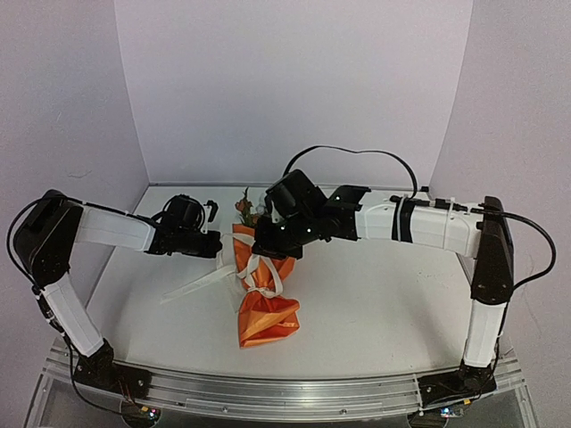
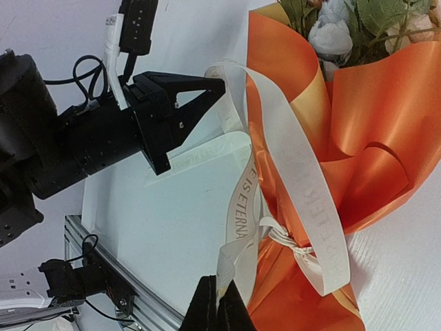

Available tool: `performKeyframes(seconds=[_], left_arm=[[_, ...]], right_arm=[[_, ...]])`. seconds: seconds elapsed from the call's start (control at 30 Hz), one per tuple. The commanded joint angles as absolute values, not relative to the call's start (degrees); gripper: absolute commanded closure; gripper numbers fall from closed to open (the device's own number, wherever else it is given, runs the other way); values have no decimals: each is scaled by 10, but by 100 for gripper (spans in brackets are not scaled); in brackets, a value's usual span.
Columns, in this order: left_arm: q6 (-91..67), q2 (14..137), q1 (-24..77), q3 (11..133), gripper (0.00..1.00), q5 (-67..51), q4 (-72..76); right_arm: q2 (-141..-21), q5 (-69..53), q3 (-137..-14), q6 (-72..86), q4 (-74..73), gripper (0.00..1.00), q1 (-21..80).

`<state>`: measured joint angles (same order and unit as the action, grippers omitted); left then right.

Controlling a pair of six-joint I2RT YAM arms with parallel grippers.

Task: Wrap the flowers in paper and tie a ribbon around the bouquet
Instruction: Cross the half-tied ribbon over the folded bouquet.

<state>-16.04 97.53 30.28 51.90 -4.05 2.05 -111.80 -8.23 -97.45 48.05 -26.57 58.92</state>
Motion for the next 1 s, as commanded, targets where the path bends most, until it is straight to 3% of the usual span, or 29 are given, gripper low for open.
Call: performKeyframes(seconds=[0.0, 0.23, 0.57, 0.77, 0.97], left_arm=[[-124, 876, 299, 603, 100, -28, -80], [-169, 822, 300, 670, 100, -143, -321], [-291, 735, 324, 673, 100, -370, -421], [-359, 731, 425, 668, 100, -439, -376], [-490, 743, 458, 623, 100, -509, -171]], right_arm=[[-1134, -73, -1005, 475, -259, 100, 592], [-1138, -62, -1005, 466, -259, 100, 589], [-1149, -80, -1013, 462, -258, 100, 572], [-1166, -106, -1031, 460, -258, 100, 561], [-1169, -120, -1029, 464, -252, 100, 550]])
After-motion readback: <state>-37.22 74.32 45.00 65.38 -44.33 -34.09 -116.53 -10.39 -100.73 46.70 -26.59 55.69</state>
